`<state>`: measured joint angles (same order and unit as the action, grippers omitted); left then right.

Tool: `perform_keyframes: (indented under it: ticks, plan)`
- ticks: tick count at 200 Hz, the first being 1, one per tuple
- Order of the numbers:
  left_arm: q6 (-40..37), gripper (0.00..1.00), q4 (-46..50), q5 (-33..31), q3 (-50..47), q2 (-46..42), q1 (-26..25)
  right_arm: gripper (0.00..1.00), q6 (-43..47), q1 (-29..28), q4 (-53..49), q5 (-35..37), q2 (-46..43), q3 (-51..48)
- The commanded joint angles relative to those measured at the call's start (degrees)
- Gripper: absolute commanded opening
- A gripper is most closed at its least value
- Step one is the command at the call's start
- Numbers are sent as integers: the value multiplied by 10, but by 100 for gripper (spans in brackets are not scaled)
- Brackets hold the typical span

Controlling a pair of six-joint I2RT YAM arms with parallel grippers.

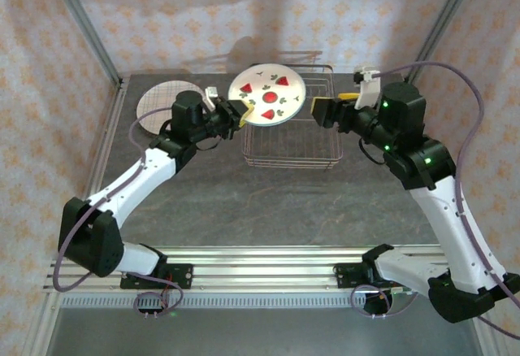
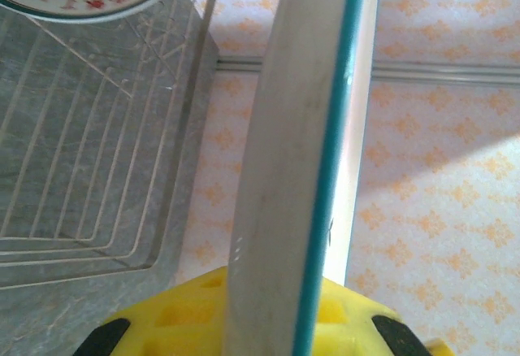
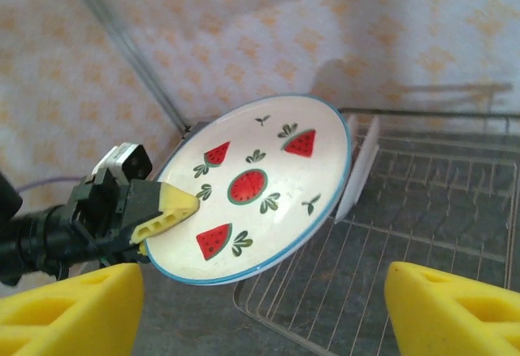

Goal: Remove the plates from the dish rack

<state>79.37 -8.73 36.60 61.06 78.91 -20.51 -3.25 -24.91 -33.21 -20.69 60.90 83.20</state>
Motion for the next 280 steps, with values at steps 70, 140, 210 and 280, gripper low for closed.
perform_keyframes:
  ticks: [70,140,210,280]
  plan:
    - [-56,0,36,-50,-107,-171,79,99,107,-36,64,-13,15,-11]
    - [-77,0,99,-132,-215,-303,108,99,97,-36,63,-31,27,-9]
    - [-98,0,177,-211,-301,-409,108,99,90,-38,68,-55,28,-17]
    - [-111,0,156,-223,-370,-411,108,99,83,-44,67,-71,35,-19]
